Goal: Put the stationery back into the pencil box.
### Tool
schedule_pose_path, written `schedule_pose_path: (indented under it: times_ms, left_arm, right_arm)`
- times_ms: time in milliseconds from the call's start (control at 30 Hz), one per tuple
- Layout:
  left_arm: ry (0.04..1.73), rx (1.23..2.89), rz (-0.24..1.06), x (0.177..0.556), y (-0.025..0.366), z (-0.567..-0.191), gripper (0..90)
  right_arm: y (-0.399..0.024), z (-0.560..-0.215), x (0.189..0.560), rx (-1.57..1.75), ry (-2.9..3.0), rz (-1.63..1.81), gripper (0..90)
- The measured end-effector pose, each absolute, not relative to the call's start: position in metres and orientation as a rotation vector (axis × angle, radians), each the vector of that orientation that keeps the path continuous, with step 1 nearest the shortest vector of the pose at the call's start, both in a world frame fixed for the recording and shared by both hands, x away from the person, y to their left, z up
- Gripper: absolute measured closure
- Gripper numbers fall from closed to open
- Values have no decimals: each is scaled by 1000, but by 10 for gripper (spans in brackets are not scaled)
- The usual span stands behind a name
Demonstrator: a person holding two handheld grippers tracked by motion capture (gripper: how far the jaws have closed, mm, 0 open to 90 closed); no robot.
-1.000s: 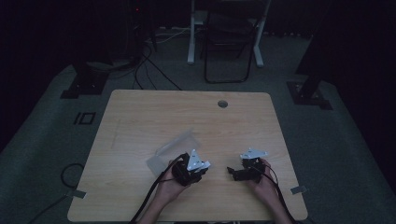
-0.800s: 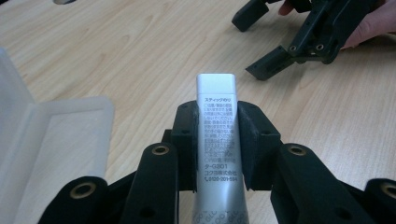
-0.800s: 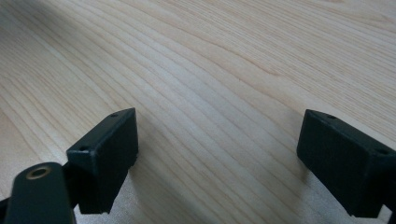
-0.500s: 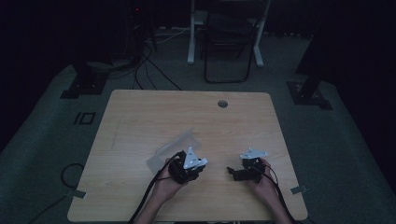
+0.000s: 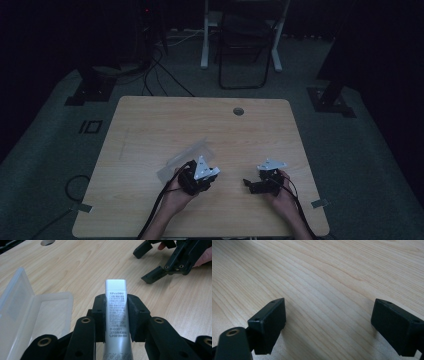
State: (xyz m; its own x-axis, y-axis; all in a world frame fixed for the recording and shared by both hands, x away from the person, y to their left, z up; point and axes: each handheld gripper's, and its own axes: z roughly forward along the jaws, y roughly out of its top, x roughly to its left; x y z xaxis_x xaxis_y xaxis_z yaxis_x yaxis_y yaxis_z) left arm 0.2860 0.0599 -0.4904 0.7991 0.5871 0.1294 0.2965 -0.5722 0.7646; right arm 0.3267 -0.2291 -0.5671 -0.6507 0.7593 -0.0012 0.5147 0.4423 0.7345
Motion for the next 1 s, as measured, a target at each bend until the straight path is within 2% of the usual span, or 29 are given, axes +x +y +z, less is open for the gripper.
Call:
schedule_pose_path:
  times_ms: [1000]
  left_arm:
    - [669, 2175, 536, 293, 80, -482, 706]
  right_arm:
    - [-229, -567, 327, 1088, 2367, 1035, 126]
